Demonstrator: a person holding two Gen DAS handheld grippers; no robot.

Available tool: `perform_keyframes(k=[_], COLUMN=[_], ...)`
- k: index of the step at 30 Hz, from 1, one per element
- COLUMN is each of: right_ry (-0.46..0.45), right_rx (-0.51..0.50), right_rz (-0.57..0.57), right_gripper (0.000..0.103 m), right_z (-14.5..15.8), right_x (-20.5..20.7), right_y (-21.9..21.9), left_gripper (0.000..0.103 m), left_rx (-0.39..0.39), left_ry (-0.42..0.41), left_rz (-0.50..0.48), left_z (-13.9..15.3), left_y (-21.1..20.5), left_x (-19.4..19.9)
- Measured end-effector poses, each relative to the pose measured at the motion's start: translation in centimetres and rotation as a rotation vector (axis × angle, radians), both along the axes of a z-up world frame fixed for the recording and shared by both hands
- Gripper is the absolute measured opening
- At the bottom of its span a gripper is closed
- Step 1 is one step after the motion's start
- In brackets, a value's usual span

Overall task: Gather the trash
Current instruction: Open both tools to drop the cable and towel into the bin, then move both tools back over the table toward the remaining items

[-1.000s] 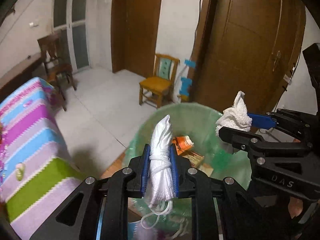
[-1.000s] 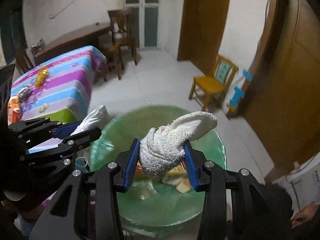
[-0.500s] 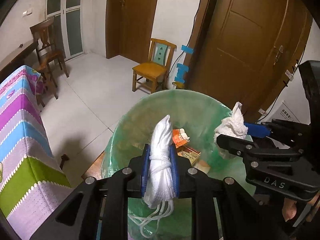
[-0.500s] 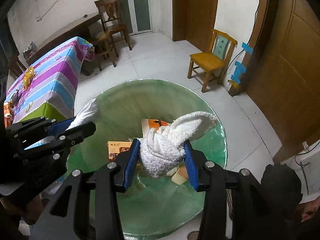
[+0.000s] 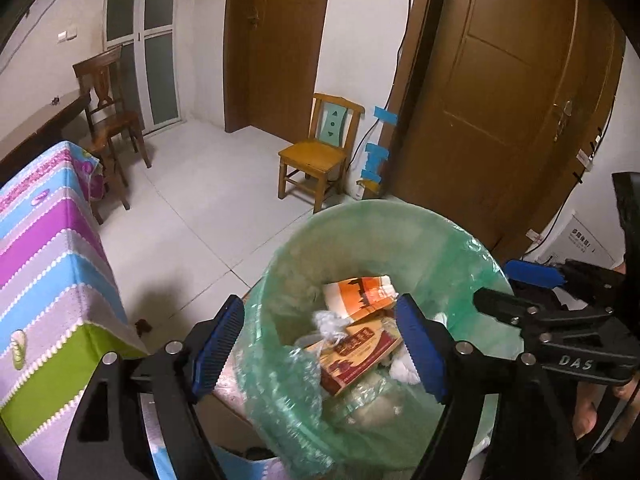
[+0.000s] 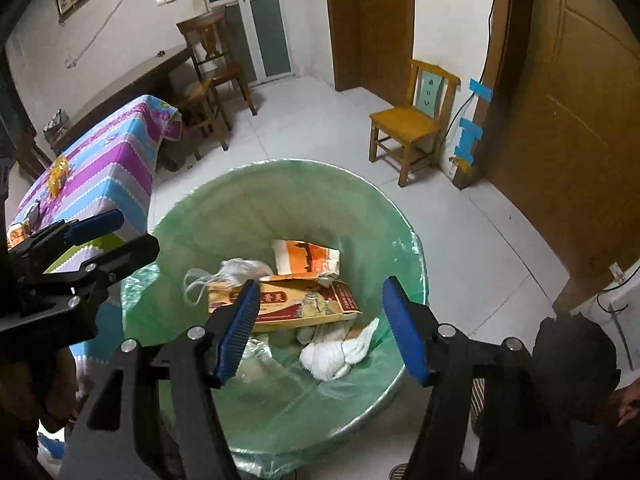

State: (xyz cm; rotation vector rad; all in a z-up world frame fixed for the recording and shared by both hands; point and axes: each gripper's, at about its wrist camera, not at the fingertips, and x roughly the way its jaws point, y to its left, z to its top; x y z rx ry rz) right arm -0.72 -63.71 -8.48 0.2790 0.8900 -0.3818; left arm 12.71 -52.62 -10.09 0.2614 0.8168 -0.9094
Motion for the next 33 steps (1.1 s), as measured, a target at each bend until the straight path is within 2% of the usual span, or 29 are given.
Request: perform_keyframes(k=[5, 9, 15, 22, 24, 26, 28, 30, 33], right_ry=[-0.131, -0.192, -0.25, -0.224, -0.213, -0.201, -0.196, -0.193, -0.176], right_rx=[-0.028, -0.043, -0.012, 0.019, 0.023, 0.012, 0.009, 0.02, 0.018], right_rz=[0.099, 0.256, 0.481, 0.622, 0.65, 0.676, 0.7, 0.717, 0.742], right_gripper=[0.061, 0.061, 0.061, 0.061, 0.061, 0.061, 0.061, 0.061, 0.061], right_z=[3.2, 5.0, 6.8, 6.6, 6.5, 6.6, 6.8, 6.7, 6.5], right_x=[-1.3, -0.4, 2.6, 5.9, 6.4, 7.3, 7.6, 8.4, 10.3], right_y=[4.3, 10.2, 18.1, 23.5, 24.9, 26.0, 27.1, 27.6, 29.1], left_gripper=[0.079, 0.079, 0.079, 0.079, 0.079, 0.079, 0.079, 0.078, 0.078], left_rx=[-0.022, -0.061, -0.073, -0.028, -0.013, 0.027, 0.122, 0.206, 0.304], left_ry=[-0.071, -0.099, -0.157, -0.166, -0.141, -0.111, -0.089, -0.055, -0.049], left_rz=[-0.012, 0.051, 0.22, 0.437, 0.5, 0.515, 0.528, 0.506, 0.478], left_z=[2.7, 5.2, 8.3, 10.0, 9.9, 9.4, 8.2, 6.9, 5.4], left_y=[5.0, 12.7, 27.5, 45.8, 51.0, 54.7, 57.8, 59.5, 60.2], left_x=[-0.5, 0.4, 2.6, 8.2, 10.5, 12.7, 15.3, 17.4, 20.2])
